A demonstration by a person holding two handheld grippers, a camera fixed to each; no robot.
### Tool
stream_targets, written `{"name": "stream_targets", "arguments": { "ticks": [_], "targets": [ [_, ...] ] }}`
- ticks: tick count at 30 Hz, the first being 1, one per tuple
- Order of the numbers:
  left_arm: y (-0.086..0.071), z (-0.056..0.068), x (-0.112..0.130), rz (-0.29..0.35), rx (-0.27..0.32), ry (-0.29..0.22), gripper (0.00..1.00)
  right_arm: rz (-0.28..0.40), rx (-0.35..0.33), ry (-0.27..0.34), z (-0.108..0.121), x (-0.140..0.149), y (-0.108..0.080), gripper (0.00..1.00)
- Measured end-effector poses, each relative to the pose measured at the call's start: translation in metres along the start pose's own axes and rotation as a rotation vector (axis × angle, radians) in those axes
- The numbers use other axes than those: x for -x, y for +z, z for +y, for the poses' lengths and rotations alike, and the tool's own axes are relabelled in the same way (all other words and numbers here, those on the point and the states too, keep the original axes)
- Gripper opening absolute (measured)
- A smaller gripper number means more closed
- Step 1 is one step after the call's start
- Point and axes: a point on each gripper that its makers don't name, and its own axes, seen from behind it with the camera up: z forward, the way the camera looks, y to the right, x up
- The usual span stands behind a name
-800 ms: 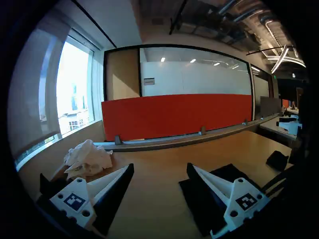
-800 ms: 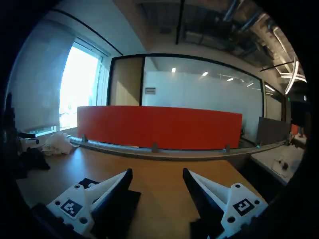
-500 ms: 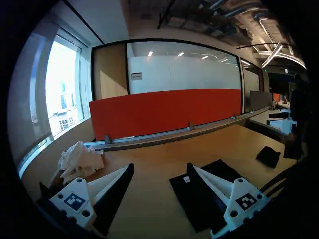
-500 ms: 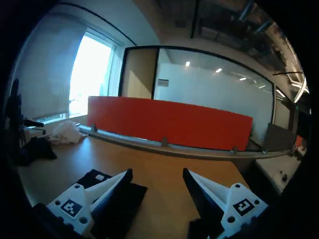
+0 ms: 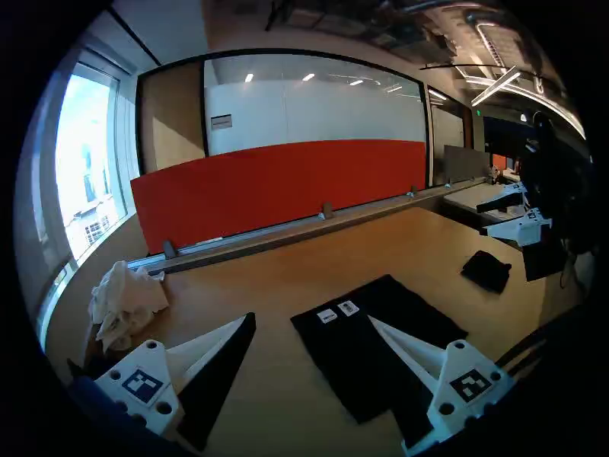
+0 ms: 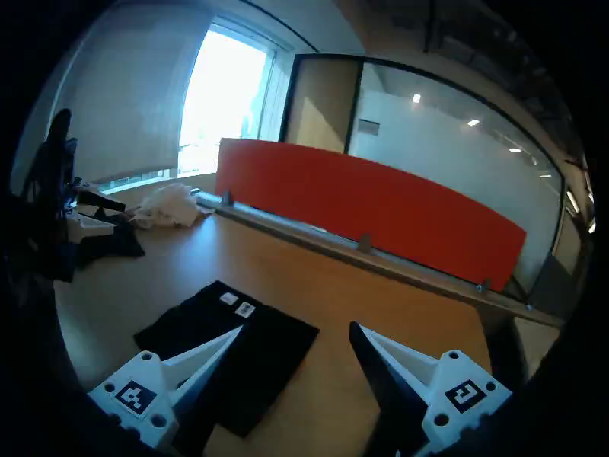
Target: Fold towel
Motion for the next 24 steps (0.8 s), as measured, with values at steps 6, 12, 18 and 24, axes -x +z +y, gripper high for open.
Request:
{"name": "stream_targets", "arguments": {
  "ticks": [6,12,18,24],
  "targets": [
    [0.003,0.01,0.016,-0.056,0.05,0.016,0.98,-0.054,-0.055,-0.01,-0.01,0.018,0.006,0.99],
    [0.007,0.02,0.033,-0.1,0.072,0.034,0.98,-0.099,-0.084,-0.008,-0.017,0.037,0.011,0.98],
    [0.012,0.032,0.056,-0.144,0.093,0.042,0.98,-0.138,-0.104,-0.022,-0.025,0.06,0.014,0.98],
    [0.018,0.044,0.081,-0.186,0.112,0.04,0.98,-0.17,-0.119,-0.033,-0.031,0.082,0.016,0.98]
  ]
}}
